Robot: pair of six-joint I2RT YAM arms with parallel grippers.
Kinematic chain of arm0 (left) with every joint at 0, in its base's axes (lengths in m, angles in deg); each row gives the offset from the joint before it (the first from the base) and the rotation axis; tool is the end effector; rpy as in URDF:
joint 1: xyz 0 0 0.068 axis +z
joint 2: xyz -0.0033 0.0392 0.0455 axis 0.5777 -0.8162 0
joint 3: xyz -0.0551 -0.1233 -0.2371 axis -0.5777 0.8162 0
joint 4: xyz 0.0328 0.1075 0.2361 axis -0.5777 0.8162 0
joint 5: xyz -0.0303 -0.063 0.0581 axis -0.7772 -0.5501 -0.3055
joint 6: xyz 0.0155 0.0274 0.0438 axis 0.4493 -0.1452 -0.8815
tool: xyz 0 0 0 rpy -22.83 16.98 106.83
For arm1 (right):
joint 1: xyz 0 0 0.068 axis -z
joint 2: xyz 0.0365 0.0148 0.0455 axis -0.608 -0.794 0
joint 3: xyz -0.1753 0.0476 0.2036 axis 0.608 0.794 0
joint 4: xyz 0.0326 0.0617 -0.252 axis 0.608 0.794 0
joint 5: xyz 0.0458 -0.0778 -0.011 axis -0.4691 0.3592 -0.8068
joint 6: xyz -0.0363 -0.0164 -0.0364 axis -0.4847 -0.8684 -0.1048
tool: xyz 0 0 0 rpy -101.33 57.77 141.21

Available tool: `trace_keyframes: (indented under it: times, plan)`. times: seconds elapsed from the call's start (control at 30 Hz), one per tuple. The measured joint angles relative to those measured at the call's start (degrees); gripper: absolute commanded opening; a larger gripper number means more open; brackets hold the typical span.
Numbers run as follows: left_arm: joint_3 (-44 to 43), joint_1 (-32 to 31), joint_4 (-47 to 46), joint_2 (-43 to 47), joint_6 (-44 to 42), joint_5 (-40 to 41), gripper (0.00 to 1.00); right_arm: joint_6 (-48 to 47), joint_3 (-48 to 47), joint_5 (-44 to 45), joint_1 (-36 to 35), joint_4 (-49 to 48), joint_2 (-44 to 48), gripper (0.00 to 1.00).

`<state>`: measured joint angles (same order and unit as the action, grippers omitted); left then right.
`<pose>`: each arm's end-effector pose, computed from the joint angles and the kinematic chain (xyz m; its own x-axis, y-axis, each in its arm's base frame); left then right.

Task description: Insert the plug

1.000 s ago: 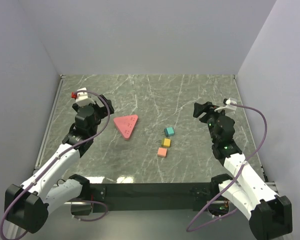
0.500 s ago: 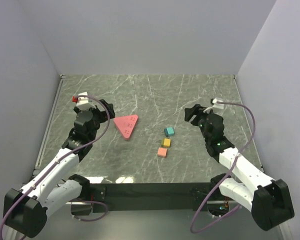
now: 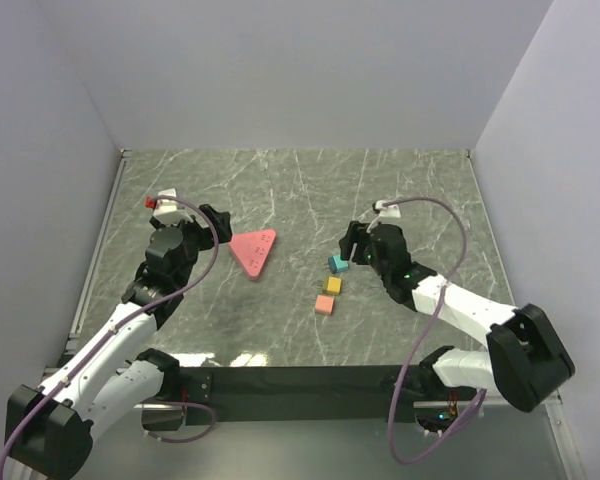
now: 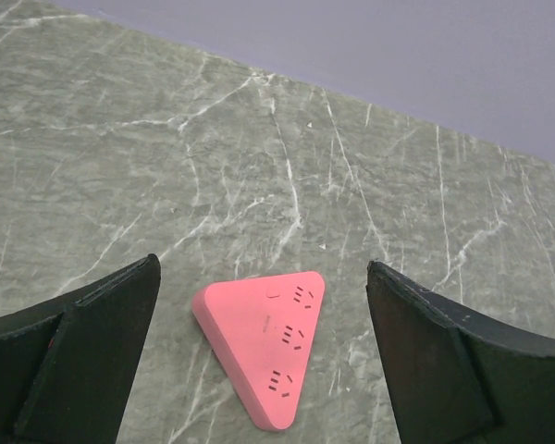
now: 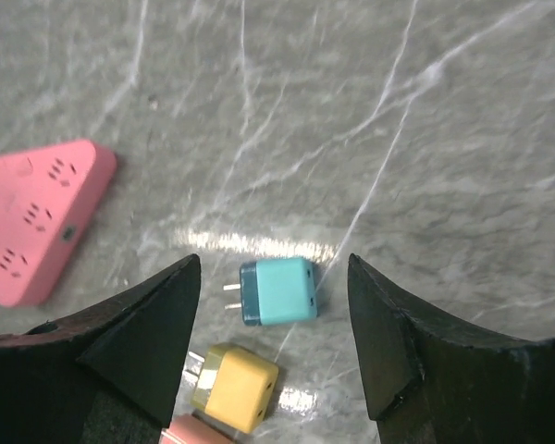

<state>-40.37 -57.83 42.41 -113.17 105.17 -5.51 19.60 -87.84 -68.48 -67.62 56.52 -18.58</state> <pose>0.1948 -0.0699 0.2845 -0.1533 -0.4017 -0.9029 0.0393 0.9105 -0.4117 0.2257 0.1232 0.2166 -0.4509 0.1930 -0.8715 -0.1709 0.9396 0.2965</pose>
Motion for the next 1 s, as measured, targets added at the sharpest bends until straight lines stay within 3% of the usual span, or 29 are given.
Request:
trace_keyframes:
  times: [0.27, 1.0]
  plan:
    - [0.0, 0.0, 0.1, 0.1, 0.0, -2.3, 1.0, -0.9, -2.4, 0.3, -3.5, 3.9, -9.2, 0.7]
    - [-0.1, 0.0, 1.0, -3.1, 0.0, -4.4, 0.99, -3.4, -4.2, -1.2, -4.9, 6.7, -16.1, 0.7]
